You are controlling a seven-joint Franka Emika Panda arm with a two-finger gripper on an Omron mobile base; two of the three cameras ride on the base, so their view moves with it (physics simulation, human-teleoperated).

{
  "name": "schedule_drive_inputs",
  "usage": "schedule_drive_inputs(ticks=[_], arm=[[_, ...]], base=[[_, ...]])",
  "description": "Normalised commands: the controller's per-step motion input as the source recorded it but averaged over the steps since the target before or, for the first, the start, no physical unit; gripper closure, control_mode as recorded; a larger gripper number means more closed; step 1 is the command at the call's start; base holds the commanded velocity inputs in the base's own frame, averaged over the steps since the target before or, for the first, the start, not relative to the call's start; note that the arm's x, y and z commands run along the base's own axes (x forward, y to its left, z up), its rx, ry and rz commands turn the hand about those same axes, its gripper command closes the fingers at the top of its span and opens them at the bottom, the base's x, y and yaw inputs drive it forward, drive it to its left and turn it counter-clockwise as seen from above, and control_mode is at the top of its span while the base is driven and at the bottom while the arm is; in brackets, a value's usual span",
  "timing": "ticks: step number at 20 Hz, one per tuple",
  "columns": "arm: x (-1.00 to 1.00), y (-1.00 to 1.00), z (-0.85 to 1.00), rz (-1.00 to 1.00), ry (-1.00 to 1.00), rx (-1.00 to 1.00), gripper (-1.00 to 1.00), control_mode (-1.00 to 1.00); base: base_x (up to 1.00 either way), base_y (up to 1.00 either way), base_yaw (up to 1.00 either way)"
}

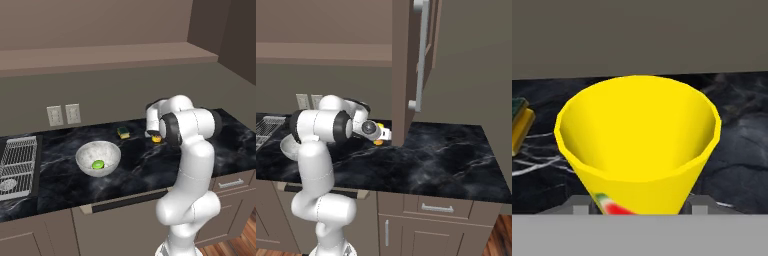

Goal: Move the cup from next to the sink to the open cabinet. Then, move the bowl with the kiwi to the fridge to clear the area for faucet cleaning.

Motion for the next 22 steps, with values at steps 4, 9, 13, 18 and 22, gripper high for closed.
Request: schedule_drive_inputs(ticks=[4,9,13,18,22], arm=[[0.0,0.0,0.0,0.0,-0.02,0.0,1.0,-1.0],[-0.42,0.0,0.56,0.0,-0.21,0.0,1.0,-1.0],[-0.7,0.0,1.0,0.02,-0.33,0.0,1.0,-1.0],[-0.92,0.0,1.0,0.06,-0.1,0.0,1.0,-1.0],[-1.0,0.0,1.0,0.05,0.0,0.02,1.0,-1.0]], base=[[0.0,0.0,0.0],[0.0,0.0,0.0],[0.0,0.0,0.0],[0.0,0.0,0.0],[0.0,0.0,0.0]])
